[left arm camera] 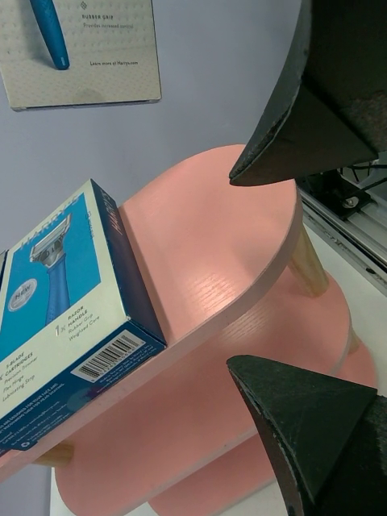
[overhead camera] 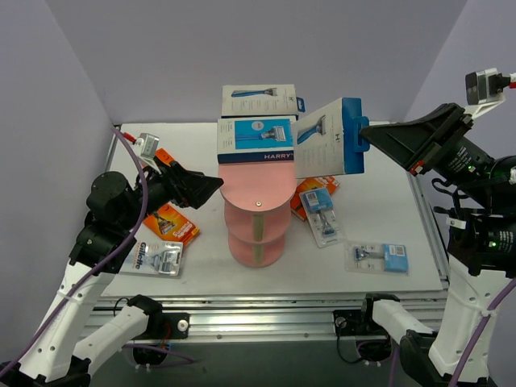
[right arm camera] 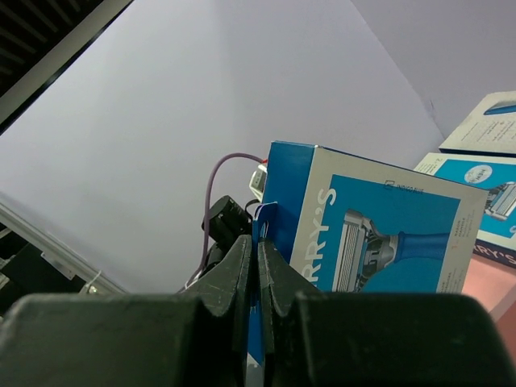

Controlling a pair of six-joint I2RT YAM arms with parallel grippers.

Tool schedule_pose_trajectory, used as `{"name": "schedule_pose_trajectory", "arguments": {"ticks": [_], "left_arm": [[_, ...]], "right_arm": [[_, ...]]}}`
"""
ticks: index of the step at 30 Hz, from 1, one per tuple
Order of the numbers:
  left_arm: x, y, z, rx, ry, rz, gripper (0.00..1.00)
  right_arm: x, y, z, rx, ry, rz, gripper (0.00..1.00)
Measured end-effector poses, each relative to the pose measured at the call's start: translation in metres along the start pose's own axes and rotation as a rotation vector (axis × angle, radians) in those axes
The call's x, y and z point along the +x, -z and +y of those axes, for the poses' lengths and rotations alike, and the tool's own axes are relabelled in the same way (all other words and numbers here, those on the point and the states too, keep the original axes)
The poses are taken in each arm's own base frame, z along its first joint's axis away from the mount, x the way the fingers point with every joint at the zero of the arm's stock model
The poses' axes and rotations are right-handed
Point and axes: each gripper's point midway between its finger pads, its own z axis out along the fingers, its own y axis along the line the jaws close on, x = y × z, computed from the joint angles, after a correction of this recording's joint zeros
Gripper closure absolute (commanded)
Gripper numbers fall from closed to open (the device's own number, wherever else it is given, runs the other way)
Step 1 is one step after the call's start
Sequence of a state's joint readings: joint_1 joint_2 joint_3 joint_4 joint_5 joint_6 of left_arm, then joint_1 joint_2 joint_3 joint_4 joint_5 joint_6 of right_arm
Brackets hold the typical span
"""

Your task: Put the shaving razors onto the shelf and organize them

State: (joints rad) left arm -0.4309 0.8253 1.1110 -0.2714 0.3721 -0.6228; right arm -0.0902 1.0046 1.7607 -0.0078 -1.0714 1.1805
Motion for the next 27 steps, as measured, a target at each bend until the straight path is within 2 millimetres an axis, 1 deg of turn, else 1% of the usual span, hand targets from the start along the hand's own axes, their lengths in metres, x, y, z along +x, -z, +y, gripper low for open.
{"name": "schedule_pose_trajectory", "arguments": {"ticks": [4, 8, 11, 18, 21, 23, 27], "left_arm": [[0.002, -0.003, 0.002, -0.005, 0.004, 0.009, 0.05], [0.004, -0.004, 0.002, -0.004, 0.004, 0.015, 0.05], [0.004, -0.005, 0.003, -0.004, 0.004, 0.018, 0.05], [0.002, -0.006, 0.002, -0.008, -0.021, 0.023, 0.05], [-0.002, -0.005, 0.001, -0.01, -0.034, 0.016, 0.05], [-0.004, -0.005, 0.0, -0.008, -0.043, 0.011, 0.05], [-0.006, -0.006, 0.002, -0.019, -0.054, 0.008, 0.05]], "right_arm": [[-0.006, -0.004, 0.006, -0.032, -0.005, -0.002, 1.0], [-0.016, -0.006, 0.024, -0.118, -0.003, -0.021, 1.0], [-0.02, -0.007, 0.032, -0.184, -0.012, -0.03, 1.0], [-0.026, -0.009, 0.041, -0.296, -0.044, -0.021, 1.0], [-0.027, -0.009, 0.04, -0.32, -0.074, -0.013, 1.0], [-0.023, -0.008, 0.037, -0.326, -0.094, -0.008, 1.0], [-0.004, -0.003, 0.024, -0.314, -0.144, 0.009, 1.0]]}}
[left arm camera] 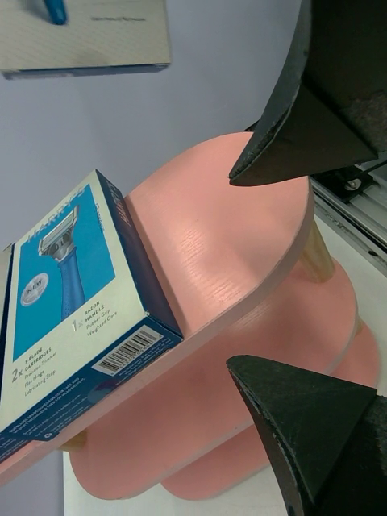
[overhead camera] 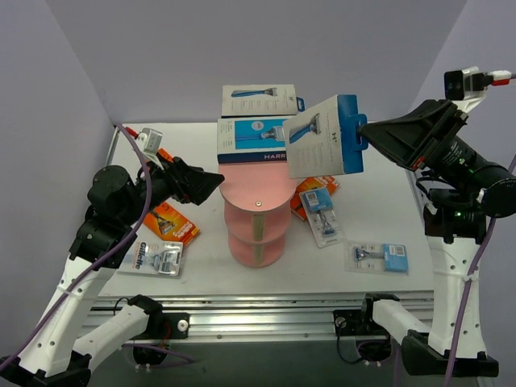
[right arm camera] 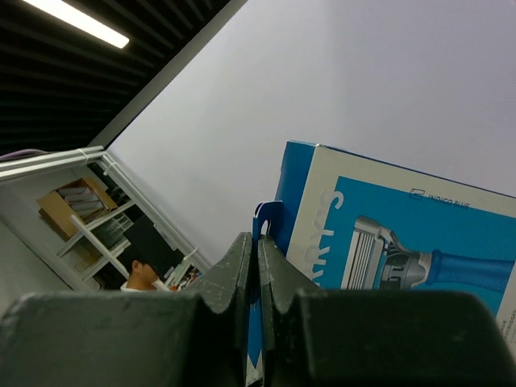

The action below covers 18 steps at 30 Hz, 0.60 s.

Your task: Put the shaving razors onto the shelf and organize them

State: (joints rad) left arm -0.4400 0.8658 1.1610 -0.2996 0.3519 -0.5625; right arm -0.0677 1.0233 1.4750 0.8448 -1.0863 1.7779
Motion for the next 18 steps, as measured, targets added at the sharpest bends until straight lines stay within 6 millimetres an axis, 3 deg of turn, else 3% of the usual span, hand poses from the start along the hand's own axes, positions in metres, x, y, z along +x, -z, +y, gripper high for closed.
{"name": "schedule_pose_trajectory", "arguments": {"ticks": [6, 8, 13, 18], "left_arm": [[0.004, -0.007, 0.008, -0.021, 0.004, 0.019, 0.05], [0.006, -0.008, 0.011, -0.034, -0.005, 0.027, 0.05], [-0.003, -0.005, 0.011, -0.059, -0.047, 0.021, 0.06], [-0.017, -0.002, 0.007, -0.066, -0.116, -0.007, 0.05]], "right_arm": [[0.015, 0.003, -0.019, 0.055, 0.015, 0.032, 1.0], [0.006, -0.004, -0.017, 0.085, 0.05, 0.034, 1.0], [-0.026, -0.029, 0.018, 0.042, 0.23, 0.035, 1.0], [-0.048, -0.045, 0.018, 0.025, 0.358, 0.046, 1.0]]}}
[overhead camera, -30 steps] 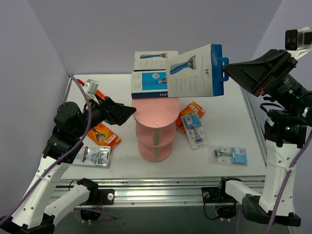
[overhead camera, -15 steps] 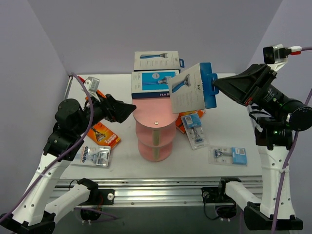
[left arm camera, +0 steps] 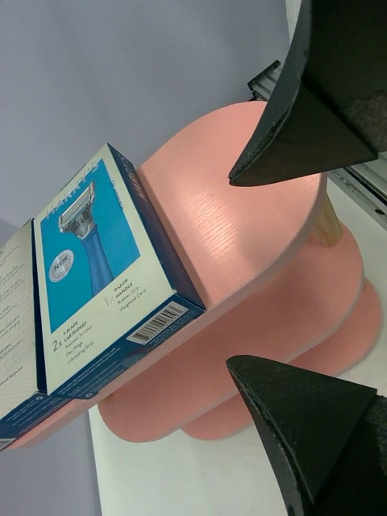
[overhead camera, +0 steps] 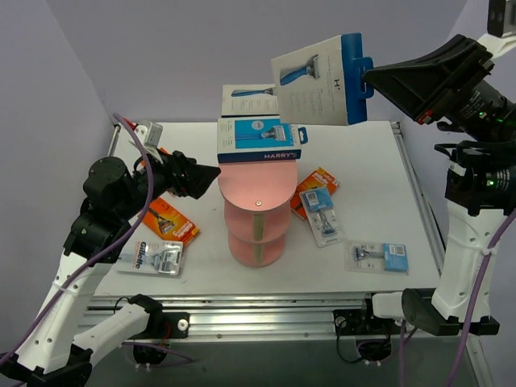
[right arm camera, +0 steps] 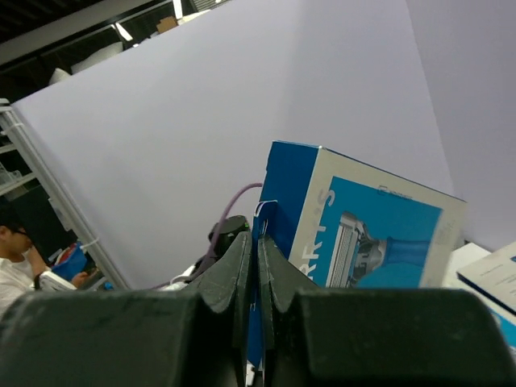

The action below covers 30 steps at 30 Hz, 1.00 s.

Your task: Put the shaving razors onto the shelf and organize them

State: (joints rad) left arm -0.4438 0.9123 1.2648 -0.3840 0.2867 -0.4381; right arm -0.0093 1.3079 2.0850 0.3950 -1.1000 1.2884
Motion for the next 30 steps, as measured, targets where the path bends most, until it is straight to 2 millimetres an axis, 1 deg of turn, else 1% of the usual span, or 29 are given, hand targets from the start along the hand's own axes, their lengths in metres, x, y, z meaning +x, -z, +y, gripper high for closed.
{"name": "schedule_pose_trajectory", "arguments": {"ticks": [2, 5, 7, 9, 11, 12, 14, 17, 19, 22, 26, 28, 30], "left_arm": [[-0.001, -0.001, 0.002, -0.009, -0.019, 0.001, 0.06], [0.002, -0.007, 0.009, -0.031, -0.04, 0.015, 0.06], [0.007, -0.012, 0.016, -0.049, -0.052, 0.034, 0.06], [0.01, -0.017, 0.022, -0.067, -0.063, 0.05, 0.06], [0.013, -0.021, 0.027, -0.082, -0.072, 0.062, 0.06], [0.013, -0.022, 0.028, -0.088, -0.079, 0.068, 0.06], [0.012, -0.026, 0.032, -0.1, -0.09, 0.071, 0.06], [0.01, -0.028, 0.034, -0.109, -0.108, 0.071, 0.06], [0.01, -0.028, 0.035, -0.112, -0.114, 0.071, 0.06], [0.01, -0.028, 0.036, -0.114, -0.122, 0.071, 0.06], [0.01, -0.028, 0.036, -0.115, -0.129, 0.07, 0.06], [0.01, -0.028, 0.036, -0.114, -0.129, 0.071, 0.06], [0.01, -0.028, 0.036, -0.114, -0.129, 0.071, 0.06]], "right_arm": [[-0.001, -0.006, -0.015, 0.015, 0.03, 0.012, 1.0], [0.003, -0.015, -0.048, 0.071, 0.068, 0.035, 1.0], [0.01, -0.022, -0.081, 0.129, 0.08, 0.053, 1.0], [0.021, -0.028, -0.115, 0.196, 0.084, 0.078, 1.0], [0.031, -0.036, -0.141, 0.257, 0.092, 0.103, 1.0], [0.036, -0.041, -0.15, 0.276, 0.102, 0.113, 1.0], [0.045, -0.05, -0.159, 0.304, 0.125, 0.129, 1.0], [0.06, -0.061, -0.159, 0.326, 0.167, 0.155, 1.0], [0.07, -0.068, -0.151, 0.323, 0.197, 0.173, 1.0], [0.084, -0.08, -0.131, 0.306, 0.251, 0.193, 1.0], [0.112, -0.096, -0.098, 0.261, 0.313, 0.239, 1.0], [0.126, -0.102, -0.087, 0.246, 0.336, 0.263, 1.0], [0.136, -0.105, -0.079, 0.247, 0.355, 0.282, 1.0]]}}
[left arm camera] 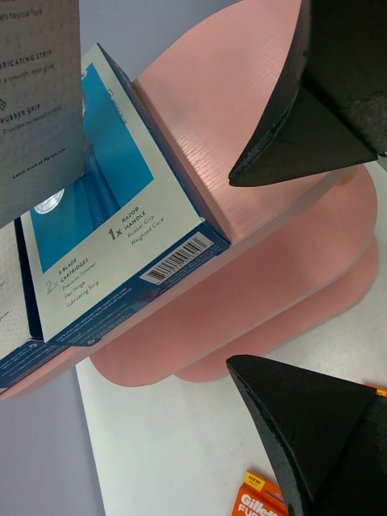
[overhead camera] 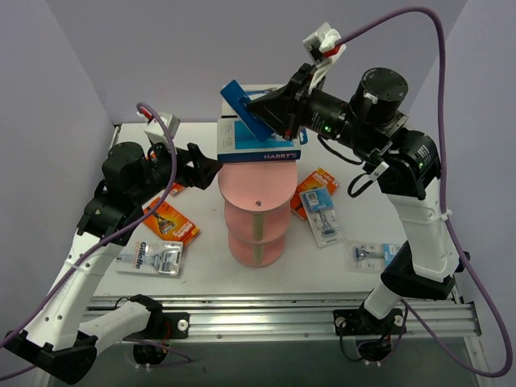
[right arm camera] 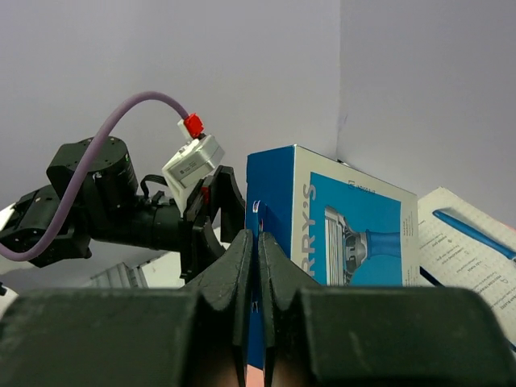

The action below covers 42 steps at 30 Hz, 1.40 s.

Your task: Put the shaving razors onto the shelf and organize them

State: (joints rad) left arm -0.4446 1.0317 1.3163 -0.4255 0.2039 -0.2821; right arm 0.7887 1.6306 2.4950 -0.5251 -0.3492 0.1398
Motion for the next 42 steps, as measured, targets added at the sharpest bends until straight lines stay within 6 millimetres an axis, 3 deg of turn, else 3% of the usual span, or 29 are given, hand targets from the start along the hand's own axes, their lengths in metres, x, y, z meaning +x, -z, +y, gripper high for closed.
{"name": "schedule_pose_trajectory", "arguments": {"ticks": [6, 11, 24, 28, 42], "left_arm": [[-0.001, 0.001, -0.001, 0.001, 0.0, -0.003, 0.06], [-0.001, 0.009, -0.001, -0.002, 0.004, -0.027, 0.06], [-0.026, 0.069, -0.002, -0.062, 0.071, -0.234, 0.06], [-0.026, 0.072, -0.001, -0.068, 0.088, -0.25, 0.06], [-0.021, 0.066, 0.0, -0.069, 0.126, -0.236, 0.06]], "right_arm": [[0.011, -0.004, 0.025, 0.009, 0.028, 0.022, 1.0], [0.023, -0.007, 0.07, -0.039, 0.036, 0.042, 1.0], [0.036, 0.009, 0.133, -0.026, 0.042, 0.056, 1.0], [0.04, 0.012, 0.133, 0.014, 0.03, 0.052, 1.0], [0.028, 0.035, 0.093, 0.236, -0.175, -0.047, 1.0]]}}
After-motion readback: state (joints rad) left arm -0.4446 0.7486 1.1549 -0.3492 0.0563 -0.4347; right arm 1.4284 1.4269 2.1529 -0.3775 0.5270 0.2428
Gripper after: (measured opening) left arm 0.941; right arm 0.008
